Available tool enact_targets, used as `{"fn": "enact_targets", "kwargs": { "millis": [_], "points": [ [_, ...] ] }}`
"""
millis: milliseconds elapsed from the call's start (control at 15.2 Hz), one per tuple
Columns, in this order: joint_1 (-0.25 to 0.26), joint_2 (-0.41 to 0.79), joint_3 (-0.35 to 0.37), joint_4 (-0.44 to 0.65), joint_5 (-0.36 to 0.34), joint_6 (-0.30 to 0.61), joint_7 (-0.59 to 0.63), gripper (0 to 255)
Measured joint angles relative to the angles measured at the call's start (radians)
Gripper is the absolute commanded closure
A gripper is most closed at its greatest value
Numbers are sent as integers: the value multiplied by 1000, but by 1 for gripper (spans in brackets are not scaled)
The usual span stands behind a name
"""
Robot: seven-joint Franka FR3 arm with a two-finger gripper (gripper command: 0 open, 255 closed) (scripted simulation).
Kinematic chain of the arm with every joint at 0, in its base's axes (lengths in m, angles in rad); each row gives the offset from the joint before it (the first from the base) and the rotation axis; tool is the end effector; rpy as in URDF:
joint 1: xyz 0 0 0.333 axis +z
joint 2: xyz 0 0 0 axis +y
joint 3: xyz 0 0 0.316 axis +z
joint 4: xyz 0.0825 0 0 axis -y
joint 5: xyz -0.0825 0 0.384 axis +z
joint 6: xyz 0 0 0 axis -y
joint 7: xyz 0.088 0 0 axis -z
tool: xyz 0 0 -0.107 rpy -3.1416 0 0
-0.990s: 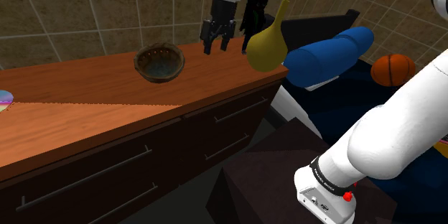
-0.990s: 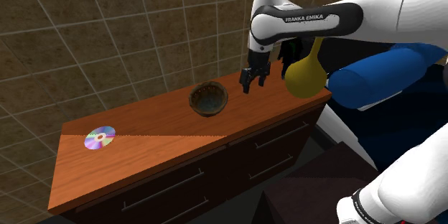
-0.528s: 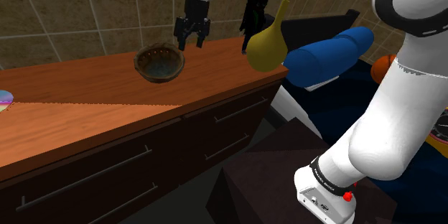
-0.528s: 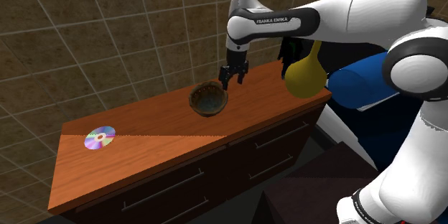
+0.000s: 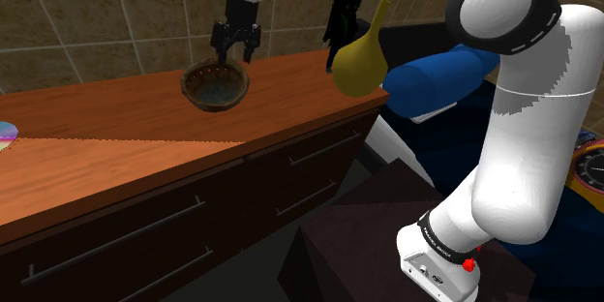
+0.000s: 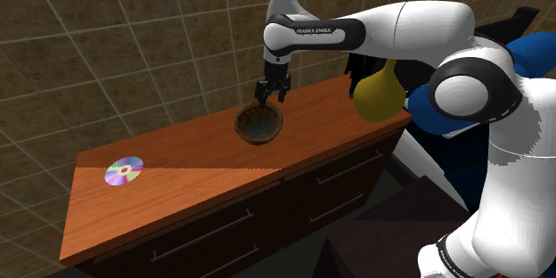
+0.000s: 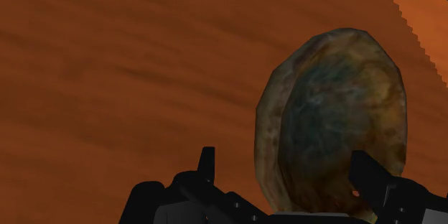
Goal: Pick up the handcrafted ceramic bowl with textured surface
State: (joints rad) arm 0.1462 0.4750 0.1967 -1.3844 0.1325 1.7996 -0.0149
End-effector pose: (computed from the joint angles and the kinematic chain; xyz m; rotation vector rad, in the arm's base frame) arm 0.6545 0.2196 0.4407 -2.8978 -0.4458 0.1266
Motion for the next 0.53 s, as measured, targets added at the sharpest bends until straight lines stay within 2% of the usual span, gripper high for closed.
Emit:
{"fn": "enact_targets", "kwargs": {
  "millis": [330,396,528],
  "points": [
    [1,11,-1,-48,1,58,-9,0],
    [1,12,-1,-50,1,62,-9,255],
    [1,13,-1,-51,1,64,-9,255]
  ]
}}
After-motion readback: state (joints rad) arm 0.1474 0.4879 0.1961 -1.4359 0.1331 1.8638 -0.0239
